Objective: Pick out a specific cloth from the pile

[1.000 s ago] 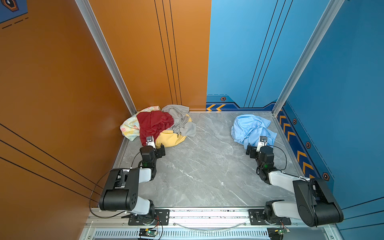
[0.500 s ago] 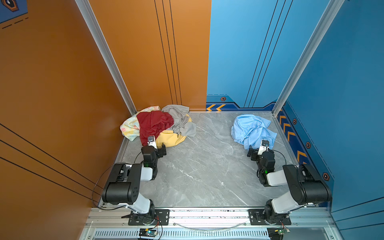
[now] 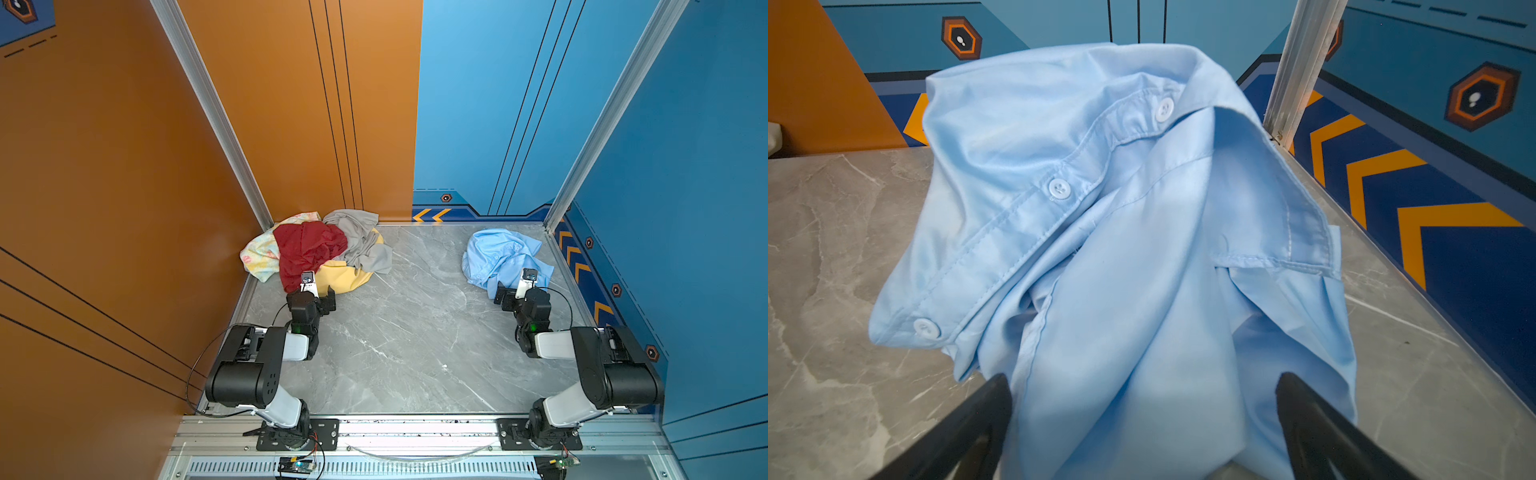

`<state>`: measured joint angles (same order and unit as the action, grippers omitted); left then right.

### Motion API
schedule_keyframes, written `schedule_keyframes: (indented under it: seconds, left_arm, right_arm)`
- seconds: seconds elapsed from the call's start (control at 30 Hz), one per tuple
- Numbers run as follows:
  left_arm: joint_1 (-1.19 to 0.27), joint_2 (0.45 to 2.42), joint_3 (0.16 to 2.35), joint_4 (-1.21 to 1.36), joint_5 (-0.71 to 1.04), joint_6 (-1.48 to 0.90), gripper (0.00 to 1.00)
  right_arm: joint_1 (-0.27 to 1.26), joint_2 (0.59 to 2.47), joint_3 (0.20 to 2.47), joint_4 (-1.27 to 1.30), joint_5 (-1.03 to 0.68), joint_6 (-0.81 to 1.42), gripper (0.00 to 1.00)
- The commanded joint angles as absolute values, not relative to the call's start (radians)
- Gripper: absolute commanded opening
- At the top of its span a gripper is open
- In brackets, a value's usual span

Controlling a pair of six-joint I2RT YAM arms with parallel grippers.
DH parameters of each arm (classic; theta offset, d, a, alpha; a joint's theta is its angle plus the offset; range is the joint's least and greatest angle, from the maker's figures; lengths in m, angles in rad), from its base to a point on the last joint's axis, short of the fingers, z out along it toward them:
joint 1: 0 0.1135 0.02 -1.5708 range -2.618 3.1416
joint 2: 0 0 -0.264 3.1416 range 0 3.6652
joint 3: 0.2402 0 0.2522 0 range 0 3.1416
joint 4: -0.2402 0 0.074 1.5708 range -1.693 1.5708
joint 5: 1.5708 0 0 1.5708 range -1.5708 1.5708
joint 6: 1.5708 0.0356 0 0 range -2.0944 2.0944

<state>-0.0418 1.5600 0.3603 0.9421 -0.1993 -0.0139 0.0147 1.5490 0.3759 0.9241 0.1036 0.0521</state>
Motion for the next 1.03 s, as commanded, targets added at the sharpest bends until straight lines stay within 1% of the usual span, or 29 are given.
schedule_keyframes:
  seconds: [0.0, 1.0]
  left_arm:
    - [-0.047, 1.564, 0.372, 0.939, -0.222, 0.006, 0.98]
    - [-0.047, 1.565, 0.372, 0.939, -0.222, 0.005, 0.98]
  right_arm:
    - [0.027, 1.547, 0.374, 0.907, 0.109, 0.055, 1.0]
    - [0.025, 1.546, 0.376, 0.905, 0.101, 0.055, 1.0]
